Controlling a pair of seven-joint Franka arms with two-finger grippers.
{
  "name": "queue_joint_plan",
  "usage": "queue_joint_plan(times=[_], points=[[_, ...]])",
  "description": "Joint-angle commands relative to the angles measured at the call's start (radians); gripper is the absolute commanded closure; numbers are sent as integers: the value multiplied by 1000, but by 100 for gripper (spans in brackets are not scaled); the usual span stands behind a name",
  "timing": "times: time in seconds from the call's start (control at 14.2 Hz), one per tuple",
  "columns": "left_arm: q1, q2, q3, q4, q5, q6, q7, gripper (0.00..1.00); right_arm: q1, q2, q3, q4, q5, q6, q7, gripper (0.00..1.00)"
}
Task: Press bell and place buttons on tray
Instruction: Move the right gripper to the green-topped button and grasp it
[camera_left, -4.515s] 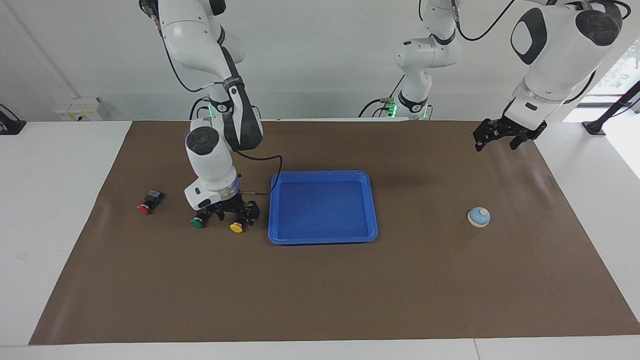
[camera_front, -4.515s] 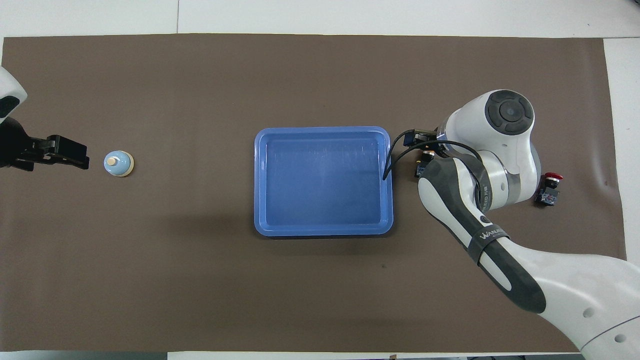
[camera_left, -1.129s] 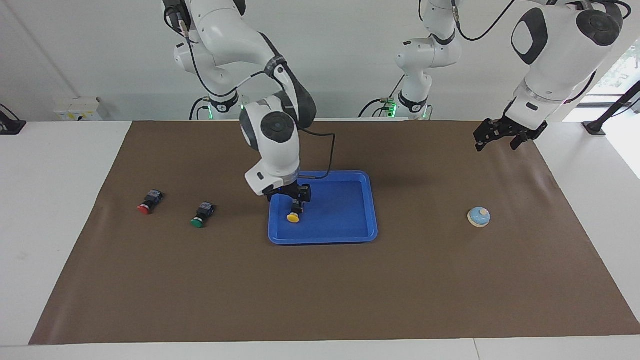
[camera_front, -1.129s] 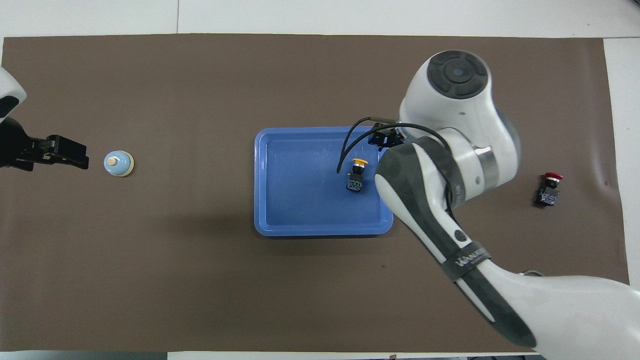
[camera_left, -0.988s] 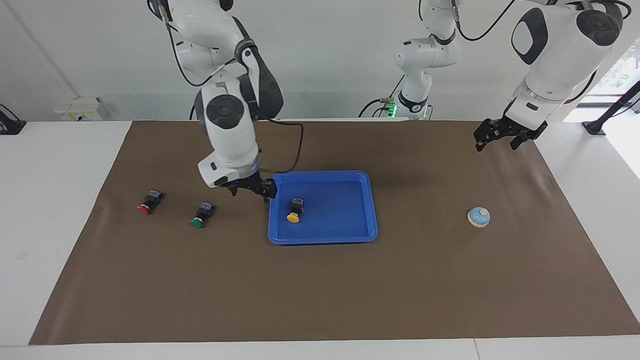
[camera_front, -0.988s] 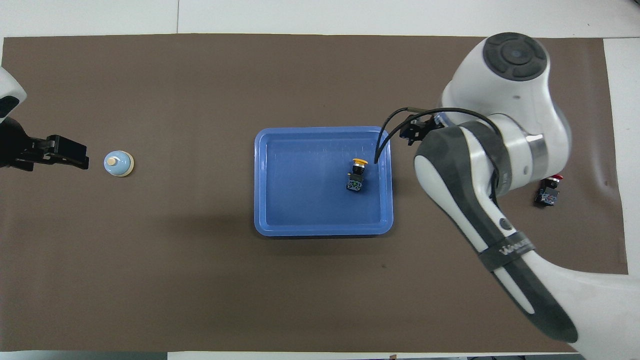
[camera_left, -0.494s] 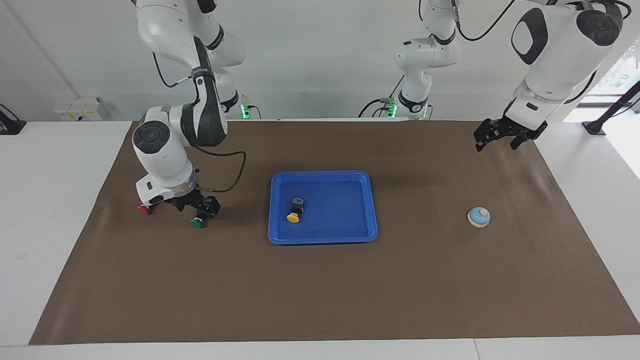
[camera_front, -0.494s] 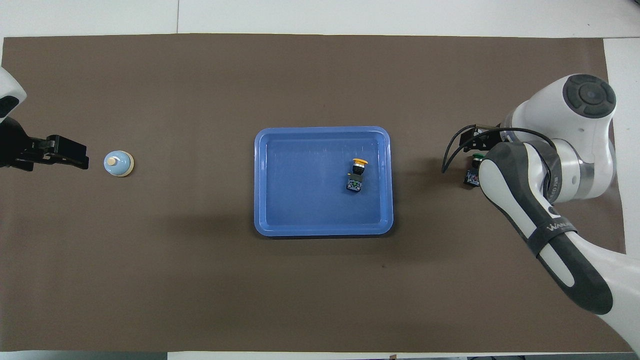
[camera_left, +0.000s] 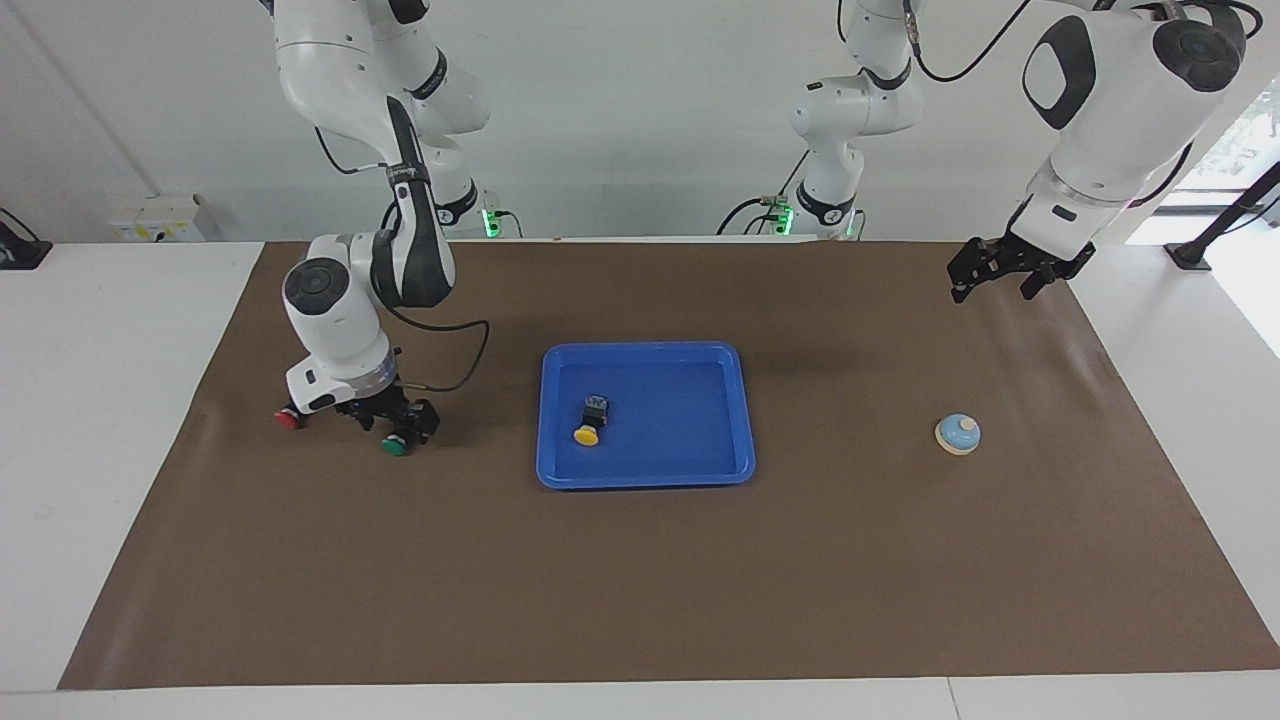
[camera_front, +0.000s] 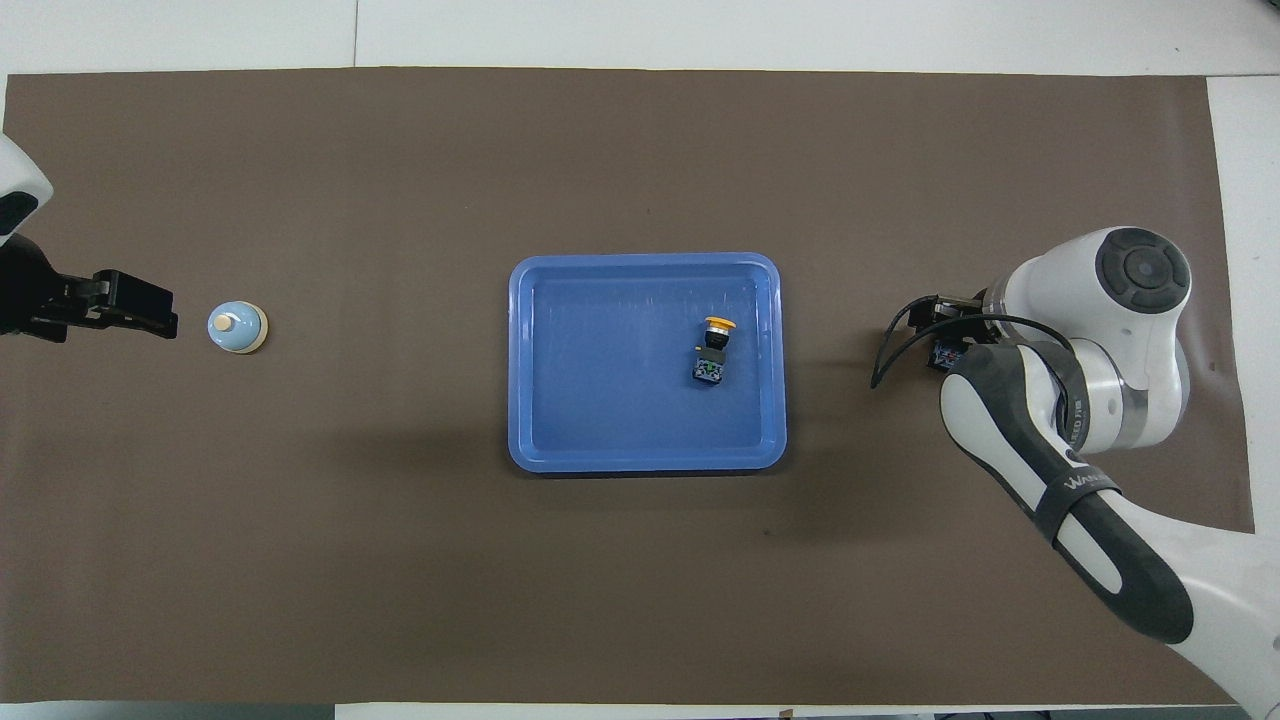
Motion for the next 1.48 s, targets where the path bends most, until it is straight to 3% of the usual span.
queue_joint_plan(times=[0.0, 0.07, 0.21, 0.28, 0.56, 0.85, 0.99, 1.2, 1.41], points=[[1, -17, 4, -10, -1, 0, 6, 0, -12, -45, 16, -51, -14, 24, 30, 30], [1, -17, 4, -10, -1, 0, 6, 0, -11, -45, 16, -52, -14, 23, 33, 44], [1, -17, 4, -10, -1, 0, 6, 0, -6, -45, 16, -52, -14, 20, 34, 94], [1, -17, 4, -10, -1, 0, 6, 0, -4, -47, 16, -52, -14, 18, 33, 100], [1, -17, 4, -10, -1, 0, 6, 0, 25, -45, 18, 3, -14, -35, 28, 100], [1, -17, 4, -10, -1, 0, 6, 0, 120, 13, 19, 284, 1, -323, 112, 100], [1, -17, 4, -10, -1, 0, 6, 0, 213, 50, 24, 429, 14, -458, 201, 100], [1, -17, 4, -10, -1, 0, 6, 0, 365, 109, 22, 561, 101, -537, 302, 100], [1, -17, 4, -10, -1, 0, 6, 0, 509, 261, 19, 711, 101, -563, 473, 100]])
